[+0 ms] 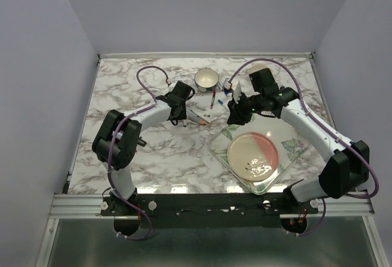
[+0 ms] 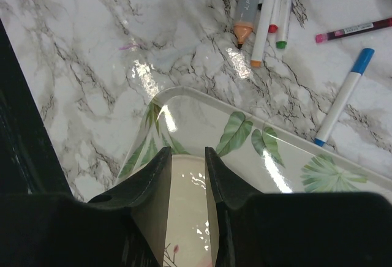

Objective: Open the pen caps
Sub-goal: Grab a pen on the table with the right arm

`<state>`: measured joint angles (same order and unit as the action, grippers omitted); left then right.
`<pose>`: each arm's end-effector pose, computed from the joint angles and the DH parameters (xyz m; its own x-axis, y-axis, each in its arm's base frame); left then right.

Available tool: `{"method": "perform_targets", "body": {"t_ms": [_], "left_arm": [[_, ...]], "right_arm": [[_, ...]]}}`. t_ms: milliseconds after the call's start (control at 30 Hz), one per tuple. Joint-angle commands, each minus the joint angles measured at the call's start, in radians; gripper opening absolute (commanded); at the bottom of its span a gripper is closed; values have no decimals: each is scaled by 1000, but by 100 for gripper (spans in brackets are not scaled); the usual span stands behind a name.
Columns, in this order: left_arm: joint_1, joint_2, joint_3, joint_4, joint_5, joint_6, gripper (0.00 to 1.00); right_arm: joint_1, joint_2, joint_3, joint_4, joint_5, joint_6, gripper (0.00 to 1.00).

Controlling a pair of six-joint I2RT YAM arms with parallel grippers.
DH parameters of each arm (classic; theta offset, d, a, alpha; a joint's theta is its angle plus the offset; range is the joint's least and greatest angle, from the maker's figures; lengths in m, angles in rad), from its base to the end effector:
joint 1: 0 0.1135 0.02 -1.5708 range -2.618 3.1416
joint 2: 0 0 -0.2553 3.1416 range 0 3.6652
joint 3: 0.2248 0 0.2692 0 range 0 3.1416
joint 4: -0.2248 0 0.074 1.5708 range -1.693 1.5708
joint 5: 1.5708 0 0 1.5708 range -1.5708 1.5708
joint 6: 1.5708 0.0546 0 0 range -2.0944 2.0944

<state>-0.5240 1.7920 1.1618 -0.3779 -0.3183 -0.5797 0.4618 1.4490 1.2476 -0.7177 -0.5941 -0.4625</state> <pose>0.3467 -0.1806 0.1500 -0.7938 -0.1421 -0.5913 -0.1245 0.9897 -0.0708 0.2822 0.1746 0.2784 -0.3366 -0.5805 -0.7414 -0.9200 0.3705 0.1277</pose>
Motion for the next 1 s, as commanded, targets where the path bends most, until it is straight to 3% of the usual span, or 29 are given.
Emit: {"method": "perform_targets", "body": {"t_ms": [0, 533, 600, 967], "left_arm": [[-2, 41, 42, -24, -21, 21, 48], [-2, 102, 52, -50, -30, 37, 40], [-2, 93, 47, -55, -56, 40, 34], [96, 15, -33, -87, -123, 73, 21]], "right_arm": [[0, -6, -10, 0, -29, -1, 35], [1, -9, -8, -6, -36, -2, 36], [1, -9, -8, -6, -39, -4, 36], [1, -18, -10, -9, -47, -5, 35]]}}
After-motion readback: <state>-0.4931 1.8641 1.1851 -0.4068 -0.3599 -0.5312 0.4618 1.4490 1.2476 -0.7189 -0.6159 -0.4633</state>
